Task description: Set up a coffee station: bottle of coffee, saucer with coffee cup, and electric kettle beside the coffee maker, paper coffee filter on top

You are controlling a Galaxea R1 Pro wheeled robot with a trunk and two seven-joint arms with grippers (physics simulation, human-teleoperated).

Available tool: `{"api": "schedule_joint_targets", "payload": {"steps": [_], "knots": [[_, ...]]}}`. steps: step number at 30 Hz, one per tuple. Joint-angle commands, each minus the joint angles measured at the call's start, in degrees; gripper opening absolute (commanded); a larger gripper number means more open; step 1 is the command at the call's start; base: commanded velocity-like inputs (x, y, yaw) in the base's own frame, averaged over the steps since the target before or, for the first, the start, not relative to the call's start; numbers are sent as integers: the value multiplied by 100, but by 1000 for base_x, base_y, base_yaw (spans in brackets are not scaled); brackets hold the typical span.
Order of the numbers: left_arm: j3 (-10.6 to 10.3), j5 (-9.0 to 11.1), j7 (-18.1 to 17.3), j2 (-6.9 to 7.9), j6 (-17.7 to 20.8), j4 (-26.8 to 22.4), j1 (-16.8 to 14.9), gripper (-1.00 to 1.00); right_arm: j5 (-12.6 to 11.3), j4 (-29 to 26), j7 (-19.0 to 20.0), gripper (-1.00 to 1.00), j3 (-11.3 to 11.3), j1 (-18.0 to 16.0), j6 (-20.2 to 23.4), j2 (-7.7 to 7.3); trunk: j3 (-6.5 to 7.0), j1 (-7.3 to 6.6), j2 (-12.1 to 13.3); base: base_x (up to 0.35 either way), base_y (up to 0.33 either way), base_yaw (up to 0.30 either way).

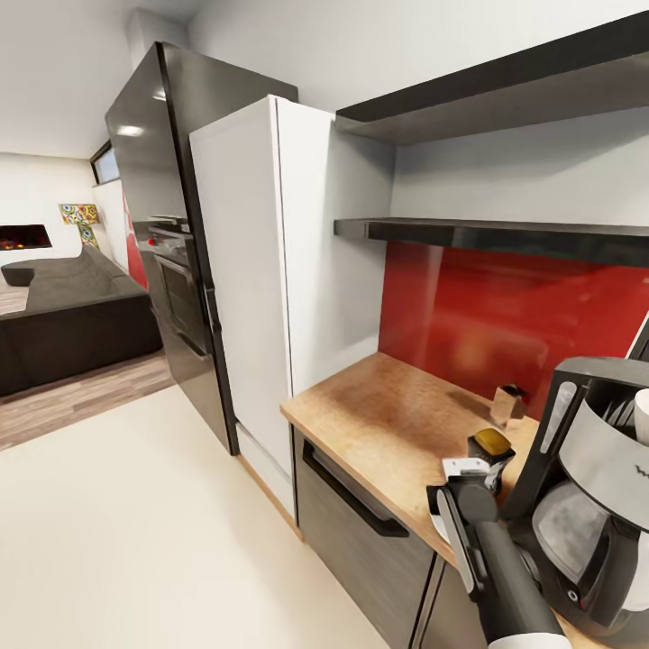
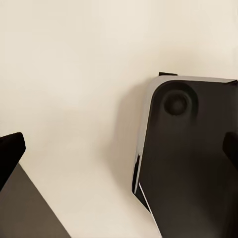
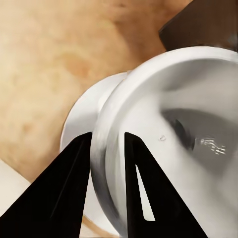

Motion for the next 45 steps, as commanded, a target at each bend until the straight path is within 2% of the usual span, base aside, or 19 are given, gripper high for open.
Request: {"api": "schedule_joint_targets", "payload": {"steps": [1,36,45], "knots": [[31,-39,9,-2,-10,-7,2,100,60,19,41,-100,-8,-3,29,5,-5,3,-7,0,0,0],[24,-39,8,-1,-20,2,2,100,74,183,38,-100,-17,5,29,-28,-5,3,-7,1,0,0],[18,-47,8,-2,-20,2,3,100,61,416,33,-100,-25,6,24,-31,-5,3,-7,0,0,0]]}}
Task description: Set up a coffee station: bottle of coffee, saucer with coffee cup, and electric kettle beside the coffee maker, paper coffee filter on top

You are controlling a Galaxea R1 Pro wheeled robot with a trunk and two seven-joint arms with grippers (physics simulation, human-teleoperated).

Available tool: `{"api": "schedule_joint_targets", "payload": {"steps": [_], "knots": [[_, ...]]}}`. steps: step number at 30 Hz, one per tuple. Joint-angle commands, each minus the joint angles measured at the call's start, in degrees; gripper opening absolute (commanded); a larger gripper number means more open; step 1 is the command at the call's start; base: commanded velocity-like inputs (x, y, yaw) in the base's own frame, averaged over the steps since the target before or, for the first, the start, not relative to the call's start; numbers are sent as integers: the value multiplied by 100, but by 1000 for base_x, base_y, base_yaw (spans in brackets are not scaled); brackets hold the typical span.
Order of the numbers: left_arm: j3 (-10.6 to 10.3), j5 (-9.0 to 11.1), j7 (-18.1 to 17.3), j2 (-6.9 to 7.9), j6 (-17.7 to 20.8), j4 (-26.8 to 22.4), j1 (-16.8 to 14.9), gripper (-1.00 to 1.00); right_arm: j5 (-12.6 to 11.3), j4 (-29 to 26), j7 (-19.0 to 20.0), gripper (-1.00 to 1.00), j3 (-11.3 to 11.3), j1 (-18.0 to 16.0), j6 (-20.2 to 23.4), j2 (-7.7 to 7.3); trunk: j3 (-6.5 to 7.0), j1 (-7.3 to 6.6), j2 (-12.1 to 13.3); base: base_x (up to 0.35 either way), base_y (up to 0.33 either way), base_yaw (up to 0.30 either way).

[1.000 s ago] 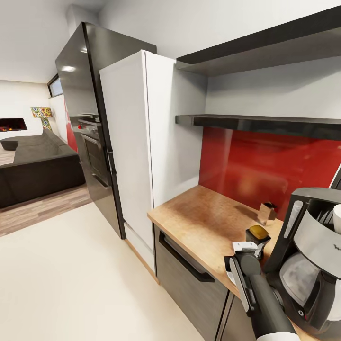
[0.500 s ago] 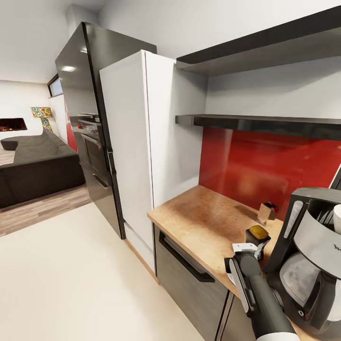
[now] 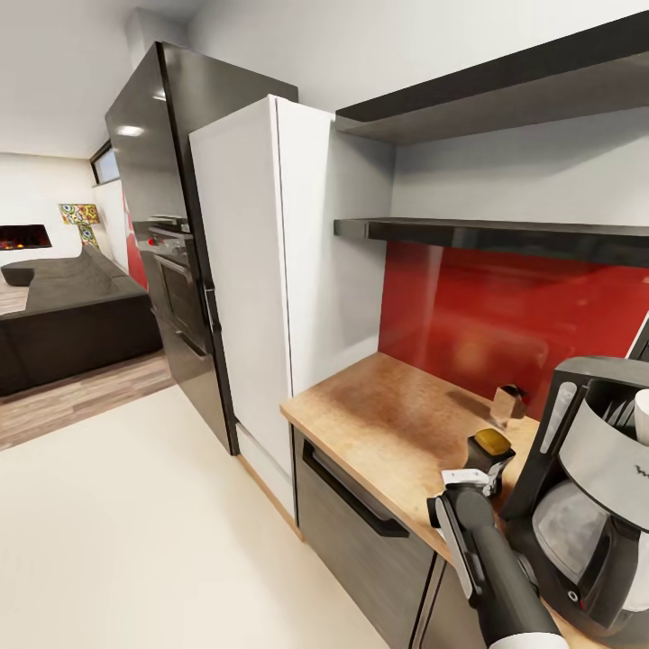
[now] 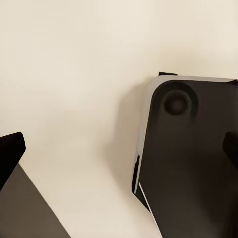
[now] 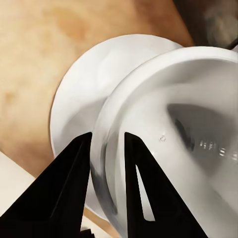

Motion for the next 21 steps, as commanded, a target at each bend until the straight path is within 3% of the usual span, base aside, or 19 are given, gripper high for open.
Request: {"api": "schedule_joint_targets", "payload": {"steps": [1,18,19,21], "knots": [[32,-41,9,-2,-9,-6,4,100,57,-1,41,-100,-9,-3,27,5,-5,3,-7,0,0,0],[36,-41,4,-9,-15,-6,2,100,62,3,41,-100,-9,-3,24,5,-5,3,-7,4,0,0],[36,-41,3,-9,-17,-6,3,100,63,3,41,100,-9,-3,24,5,-5,3,-7,0,0,0],[32,-41,3,-9,-17,-6,5,100,59,3,41,100,-9,-3,24,5,-5,3,-7,0,0,0]]}}
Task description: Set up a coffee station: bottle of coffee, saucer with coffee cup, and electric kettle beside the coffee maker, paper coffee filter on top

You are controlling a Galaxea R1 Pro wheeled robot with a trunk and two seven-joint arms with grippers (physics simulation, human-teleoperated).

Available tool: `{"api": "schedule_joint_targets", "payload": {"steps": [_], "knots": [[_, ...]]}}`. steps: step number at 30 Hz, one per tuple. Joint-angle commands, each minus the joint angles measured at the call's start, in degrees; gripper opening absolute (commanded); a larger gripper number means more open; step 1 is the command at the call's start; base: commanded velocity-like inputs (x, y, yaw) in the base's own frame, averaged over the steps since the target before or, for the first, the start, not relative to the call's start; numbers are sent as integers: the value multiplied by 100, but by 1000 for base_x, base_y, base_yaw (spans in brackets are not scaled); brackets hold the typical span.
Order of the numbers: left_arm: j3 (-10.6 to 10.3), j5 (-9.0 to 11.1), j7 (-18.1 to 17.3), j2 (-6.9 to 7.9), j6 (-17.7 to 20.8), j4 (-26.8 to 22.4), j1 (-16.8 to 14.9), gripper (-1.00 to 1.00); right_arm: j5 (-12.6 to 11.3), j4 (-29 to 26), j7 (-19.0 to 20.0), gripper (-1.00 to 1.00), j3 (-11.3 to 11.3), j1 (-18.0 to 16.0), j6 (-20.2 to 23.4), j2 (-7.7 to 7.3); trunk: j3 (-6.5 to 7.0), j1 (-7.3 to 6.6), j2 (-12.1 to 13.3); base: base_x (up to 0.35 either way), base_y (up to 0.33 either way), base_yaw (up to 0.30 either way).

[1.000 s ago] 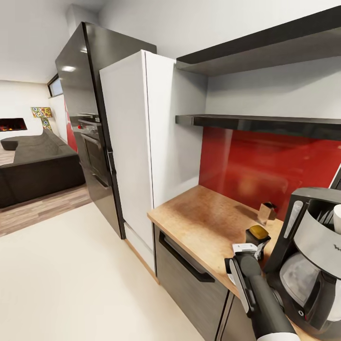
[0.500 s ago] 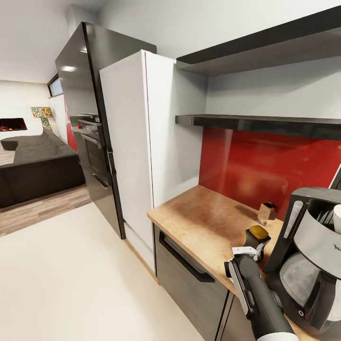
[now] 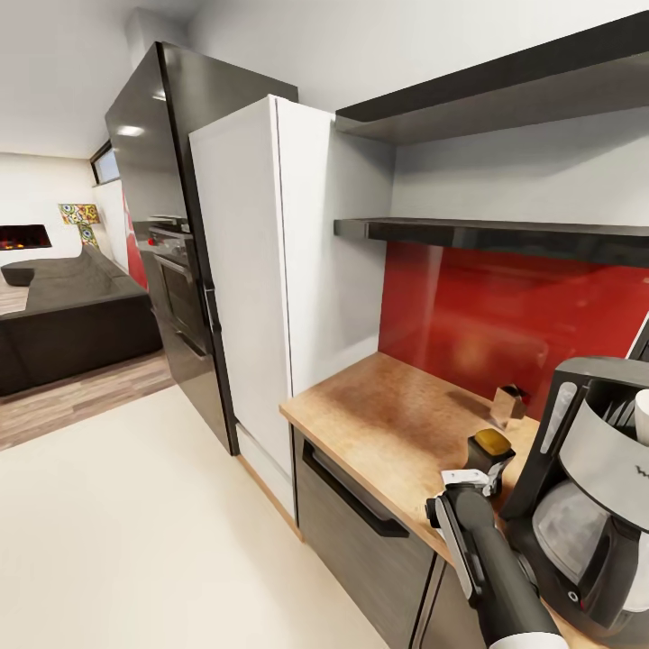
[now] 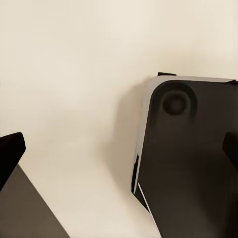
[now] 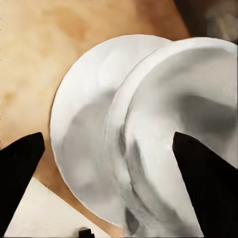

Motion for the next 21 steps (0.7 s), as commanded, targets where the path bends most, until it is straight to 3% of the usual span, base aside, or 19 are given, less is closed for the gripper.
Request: {"api": "schedule_joint_targets", "payload": {"steps": [1,17,20,21], "knots": [[30,-40,10,-2,-9,-7,1,100,54,-4,34,100,-8,-3,28,5,-5,3,-7,0,0,0],[27,-40,7,5,-9,-7,0,100,47,-55,34,100,-21,-3,31,17,-5,3,-7,0,0,0],[27,-37,9,6,-9,-7,3,100,45,-291,34,100,-24,-3,36,24,-5,3,-7,0,0,0],[27,-39,9,7,-9,-7,2,100,50,-600,34,100,-21,-3,37,29,-5,3,-7,0,0,0]]}}
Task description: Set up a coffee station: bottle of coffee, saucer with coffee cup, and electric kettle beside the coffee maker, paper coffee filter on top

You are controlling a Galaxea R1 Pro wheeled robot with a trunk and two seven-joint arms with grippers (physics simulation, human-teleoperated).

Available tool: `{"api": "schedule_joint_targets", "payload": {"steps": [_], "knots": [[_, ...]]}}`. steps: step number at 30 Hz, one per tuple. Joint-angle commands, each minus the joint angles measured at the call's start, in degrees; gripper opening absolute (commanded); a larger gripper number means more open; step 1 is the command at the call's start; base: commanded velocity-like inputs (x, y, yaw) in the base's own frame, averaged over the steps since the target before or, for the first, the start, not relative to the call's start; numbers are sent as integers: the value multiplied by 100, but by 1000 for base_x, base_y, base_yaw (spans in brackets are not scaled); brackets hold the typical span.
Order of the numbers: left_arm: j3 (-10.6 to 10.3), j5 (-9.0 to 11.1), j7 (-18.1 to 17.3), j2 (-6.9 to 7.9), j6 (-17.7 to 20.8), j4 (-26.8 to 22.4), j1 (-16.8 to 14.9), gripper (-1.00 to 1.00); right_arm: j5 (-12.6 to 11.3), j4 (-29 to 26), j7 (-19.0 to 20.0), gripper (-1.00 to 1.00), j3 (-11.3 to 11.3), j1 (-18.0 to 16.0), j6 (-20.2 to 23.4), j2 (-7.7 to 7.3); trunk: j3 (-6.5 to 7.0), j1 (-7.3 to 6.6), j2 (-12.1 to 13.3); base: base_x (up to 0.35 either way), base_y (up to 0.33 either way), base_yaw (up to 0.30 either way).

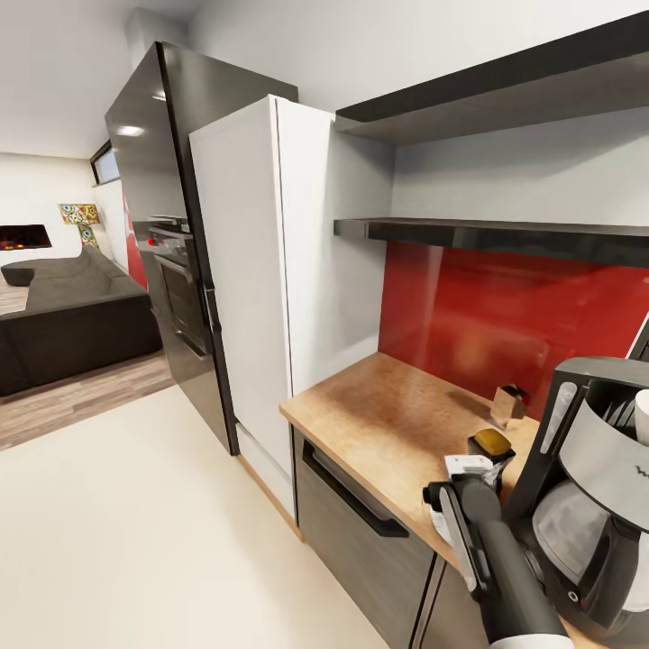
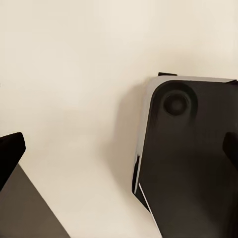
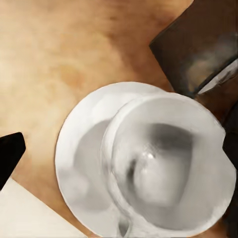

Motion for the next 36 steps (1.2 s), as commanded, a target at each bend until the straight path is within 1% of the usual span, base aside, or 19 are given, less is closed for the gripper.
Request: {"api": "schedule_joint_targets", "payload": {"steps": [1,5,13,16,21,26,36], "knots": [[32,-40,8,-2,-9,-7,3,100,42,-112,33,100,-6,-2,28,6,-6,3,-6,0,0,0],[32,-35,8,1,-9,-7,0,100,41,-261,33,100,4,-2,28,15,-6,3,-6,0,0,0],[37,-33,12,-2,-7,-7,4,100,36,-309,27,100,12,-2,28,24,-6,3,-6,-5,0,0],[43,-32,15,-2,-2,-7,0,100,35,-433,25,100,31,-2,28,25,-6,3,-6,-195,75,0],[49,-32,16,-2,0,-7,1,100,34,-695,25,100,40,-2,28,31,-6,3,-6,-244,195,0],[50,-32,16,-2,0,-7,1,100,29,-773,24,100,47,-2,28,39,-6,3,-6,-199,247,23],[50,-32,16,-8,-8,-7,2,100,34,-780,24,100,51,-2,28,45,-6,3,-6,-198,255,243]]}}
